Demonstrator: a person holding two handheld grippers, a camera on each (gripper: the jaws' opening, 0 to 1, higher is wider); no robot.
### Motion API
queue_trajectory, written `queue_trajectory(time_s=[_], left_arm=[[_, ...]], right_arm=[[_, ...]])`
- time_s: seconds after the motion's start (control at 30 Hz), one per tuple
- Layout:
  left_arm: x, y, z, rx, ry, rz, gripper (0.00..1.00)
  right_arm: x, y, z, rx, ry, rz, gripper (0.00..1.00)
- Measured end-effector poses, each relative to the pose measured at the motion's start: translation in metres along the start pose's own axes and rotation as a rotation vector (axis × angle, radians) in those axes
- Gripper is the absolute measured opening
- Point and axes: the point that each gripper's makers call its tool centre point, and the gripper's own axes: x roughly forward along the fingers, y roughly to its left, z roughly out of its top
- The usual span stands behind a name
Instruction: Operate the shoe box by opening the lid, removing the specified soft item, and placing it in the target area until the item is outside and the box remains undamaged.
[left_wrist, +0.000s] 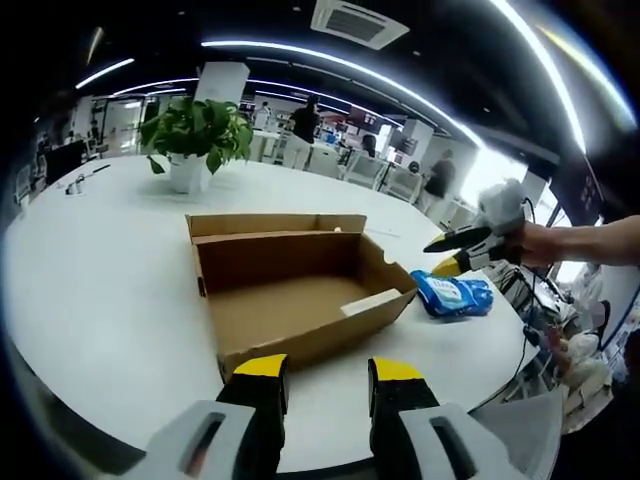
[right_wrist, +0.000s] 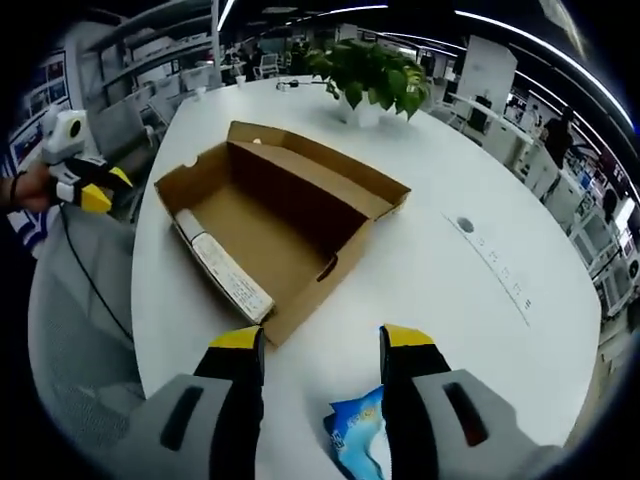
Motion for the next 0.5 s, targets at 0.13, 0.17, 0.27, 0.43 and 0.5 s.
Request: queue_trajectory(time_s=[0.13, 0.17, 0.27, 0.43, 0.5], left_arm=[[0.0, 0.002, -0.001, -0.005, 0.0, 0.003, 0.31], [0.0, 0.002, -0.002, -0.007, 0.0, 0.004, 0.31], [0.0, 0.004, -0.004, -0.012, 0.002, 0.007, 0.31], [0.0, 0.006, -0.006, -0.024, 0.004, 0.009, 0.31], [0.0, 0.006, -0.006, -0.027, 0.003, 0.011, 0.31]], right_arm=[[0.005, 0.006, 0.002, -0.015, 0.006, 0.017, 0.43], [0.005, 0.006, 0.003, -0.016, 0.007, 0.02, 0.43], [0.007, 0.01, 0.008, -0.028, 0.007, 0.033, 0.43], [0.012, 0.013, 0.015, -0.049, 0.01, 0.046, 0.43], [0.015, 0.015, 0.018, -0.051, 0.011, 0.053, 0.42]])
